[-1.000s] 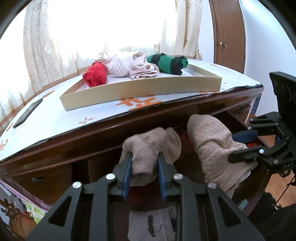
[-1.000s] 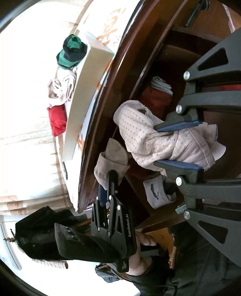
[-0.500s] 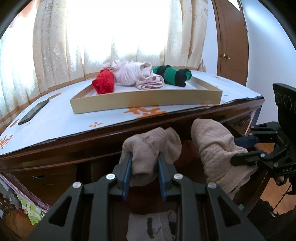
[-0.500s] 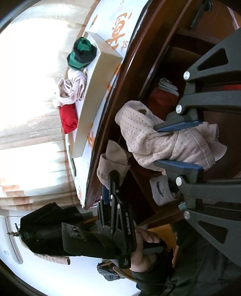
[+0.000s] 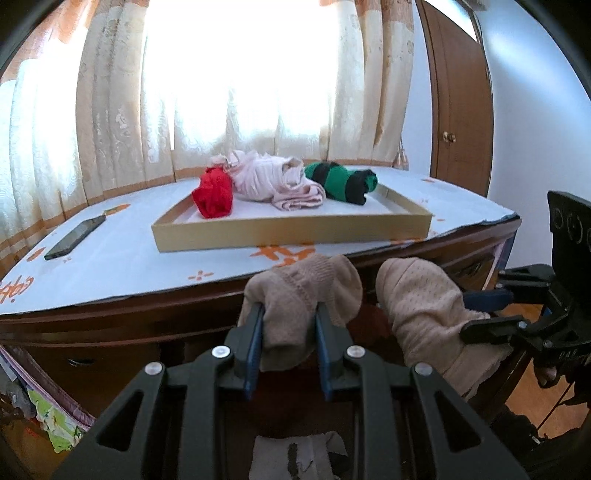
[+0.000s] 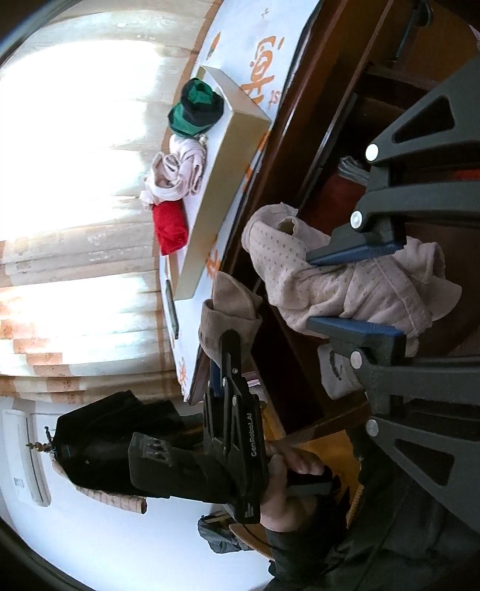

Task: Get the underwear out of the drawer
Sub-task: 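Lift both held garments up out of the drawer above the table, then carry the beige socks and dotted beige underwear over the cardboard tray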

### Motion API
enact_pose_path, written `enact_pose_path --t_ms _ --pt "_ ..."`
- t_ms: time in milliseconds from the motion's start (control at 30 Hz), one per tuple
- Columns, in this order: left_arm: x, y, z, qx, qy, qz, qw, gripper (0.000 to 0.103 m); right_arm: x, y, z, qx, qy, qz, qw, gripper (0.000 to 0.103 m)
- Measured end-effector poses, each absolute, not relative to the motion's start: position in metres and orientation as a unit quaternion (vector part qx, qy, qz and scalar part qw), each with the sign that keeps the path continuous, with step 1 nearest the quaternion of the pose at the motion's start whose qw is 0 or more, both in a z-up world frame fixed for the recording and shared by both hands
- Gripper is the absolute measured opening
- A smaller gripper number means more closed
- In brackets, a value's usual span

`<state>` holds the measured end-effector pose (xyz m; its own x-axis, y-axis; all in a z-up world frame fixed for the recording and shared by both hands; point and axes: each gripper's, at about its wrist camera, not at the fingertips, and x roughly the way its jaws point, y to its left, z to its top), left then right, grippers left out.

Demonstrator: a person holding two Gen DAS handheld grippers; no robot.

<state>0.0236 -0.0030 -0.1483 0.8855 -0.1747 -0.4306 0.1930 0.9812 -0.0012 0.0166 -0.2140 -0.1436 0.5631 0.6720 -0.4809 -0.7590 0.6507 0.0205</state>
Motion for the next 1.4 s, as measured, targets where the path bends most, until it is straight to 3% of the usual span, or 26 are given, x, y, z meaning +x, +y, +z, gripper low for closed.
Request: enact_pose_path --t_ms 100,367,433,500,567,1067,1133,1200,1267,1400 --pt "0.023 -0.002 -0.146 0.019 0.216 -0.095 0.972 0.024 0.014 -0.216 -0.140 -0.092 0.221 0.409 0.881 0.017" --pt "0.025 -0.001 -0.149 0.016 0.225 -0.097 0.969 0.024 0.035 -0.212 -0.149 -0.085 0.284 0.394 0.870 0.018" --pt "0.025 -0.001 -0.150 0.016 0.228 -0.097 0.969 0.024 0.045 -0.210 -0.151 -0.092 0.314 0.376 0.867 0.028" --pt "0.025 -0.002 -0.151 0.016 0.231 -0.098 0.968 0.024 0.052 -0.204 -0.151 -0.100 0.338 0.374 0.858 0.069" --pt "0.025 -0.003 -0.152 0.017 0.233 -0.097 0.967 0.024 0.056 -0.196 -0.154 -0.113 0.361 0.369 0.849 0.074" --pt "0.028 0.002 -0.154 0.013 0.245 -0.099 0.964 0.024 0.106 -0.138 -0.223 -0.222 0.538 0.304 0.754 0.074" --pt "0.028 0.002 -0.154 0.011 0.245 -0.099 0.964 0.024 0.110 -0.136 -0.230 -0.224 0.556 0.307 0.739 0.064" --pt "0.028 0.003 -0.153 0.011 0.244 -0.098 0.965 0.024 0.109 -0.133 -0.233 -0.230 0.556 0.320 0.731 0.044" --pt "0.027 0.004 -0.152 0.010 0.242 -0.096 0.965 0.024 0.102 -0.131 -0.228 -0.250 0.533 0.324 0.740 0.036" --pt "0.026 0.007 -0.149 0.006 0.237 -0.093 0.967 0.024 0.084 -0.136 -0.213 -0.252 0.485 0.334 0.768 0.033"
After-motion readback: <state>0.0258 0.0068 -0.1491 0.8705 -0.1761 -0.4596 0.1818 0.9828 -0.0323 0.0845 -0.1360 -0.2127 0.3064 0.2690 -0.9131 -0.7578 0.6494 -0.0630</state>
